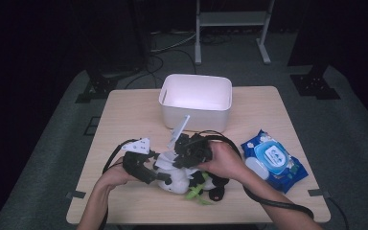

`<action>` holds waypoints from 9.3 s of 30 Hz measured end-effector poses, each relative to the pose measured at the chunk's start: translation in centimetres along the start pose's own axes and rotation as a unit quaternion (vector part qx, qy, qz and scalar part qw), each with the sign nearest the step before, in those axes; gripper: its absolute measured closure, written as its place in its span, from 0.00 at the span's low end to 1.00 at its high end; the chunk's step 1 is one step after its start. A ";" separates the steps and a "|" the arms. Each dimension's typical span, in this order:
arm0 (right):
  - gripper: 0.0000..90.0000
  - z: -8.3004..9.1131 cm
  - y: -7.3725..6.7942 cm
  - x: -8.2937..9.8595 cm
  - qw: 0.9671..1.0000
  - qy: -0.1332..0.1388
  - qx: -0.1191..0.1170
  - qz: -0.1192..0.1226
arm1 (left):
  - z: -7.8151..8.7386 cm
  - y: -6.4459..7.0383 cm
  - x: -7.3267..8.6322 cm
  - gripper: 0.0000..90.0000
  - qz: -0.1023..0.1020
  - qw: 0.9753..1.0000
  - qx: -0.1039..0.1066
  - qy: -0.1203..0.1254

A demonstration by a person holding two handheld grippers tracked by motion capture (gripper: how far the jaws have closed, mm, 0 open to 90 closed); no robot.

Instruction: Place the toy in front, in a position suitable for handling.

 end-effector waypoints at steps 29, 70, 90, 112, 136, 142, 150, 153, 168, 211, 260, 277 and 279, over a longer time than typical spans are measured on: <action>0.92 6.6 4.0 8.5 0.992 0.013 0.051 -0.112 | 0.3 -0.2 0.3 0.29 0.010 1.000 -0.001 0.001; 0.93 5.9 3.8 8.5 0.992 0.040 0.029 -0.116 | 0.2 0.0 0.1 0.29 0.002 1.000 -0.001 -0.004; 0.99 7.1 3.4 1.9 0.991 0.108 0.025 -0.079 | 0.2 0.1 0.1 0.29 -0.005 1.000 -0.001 -0.008; 0.96 4.9 3.7 5.7 0.995 0.023 0.057 -0.080 | 0.3 0.0 0.2 0.29 -0.004 1.000 0.002 -0.006; 0.97 4.5 4.1 7.9 0.992 0.040 0.030 -0.115 | -2.1 0.2 -1.1 0.04 0.006 0.998 -0.008 -0.054; 0.99 5.1 5.6 8.1 0.989 0.054 0.024 -0.138 | -1.9 -0.2 -1.5 0.35 -0.026 0.999 -0.026 -0.030; 0.99 6.4 6.9 5.3 0.987 0.082 0.034 -0.137 | -1.8 -1.1 -3.3 0.38 -0.108 0.991 -0.075 -0.017; 0.99 6.4 6.9 2.9 0.987 0.101 0.033 -0.122 | -1.8 -1.3 -3.2 0.37 -0.111 0.991 -0.070 -0.019; 0.98 4.2 7.1 5.4 0.987 0.069 0.044 -0.136 | -1.5 -1.2 -1.1 0.33 -0.074 0.995 -0.062 -0.015; 0.98 4.7 5.0 5.2 0.988 0.084 -0.002 -0.128 | -1.3 -0.3 -3.5 0.53 -0.027 0.999 0.005 -0.025; 0.91 0.5 0.7 6.2 0.997 -0.009 -0.040 -0.063 | -2.0 0.5 -1.1 0.02 0.077 0.993 0.051 -0.067; 0.92 1.6 0.9 6.9 0.996 0.011 -0.050 -0.078 | -3.6 0.8 -0.7 0.34 0.022 0.998 0.036 -0.056; 0.93 1.8 1.3 6.9 0.995 0.016 -0.046 -0.083 | -3.7 0.7 -1.0 0.35 0.007 0.998 0.021 -0.055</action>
Point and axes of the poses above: each handheld gripper's, and its own axes: z roughly backward along the jaws, x roughly out of its underside, y roughly to its right, the point moved 4 cm from there along -z, roughly forward along the jaws, and after that the axes turned 4 degrees about y, right-handed, at the moved point
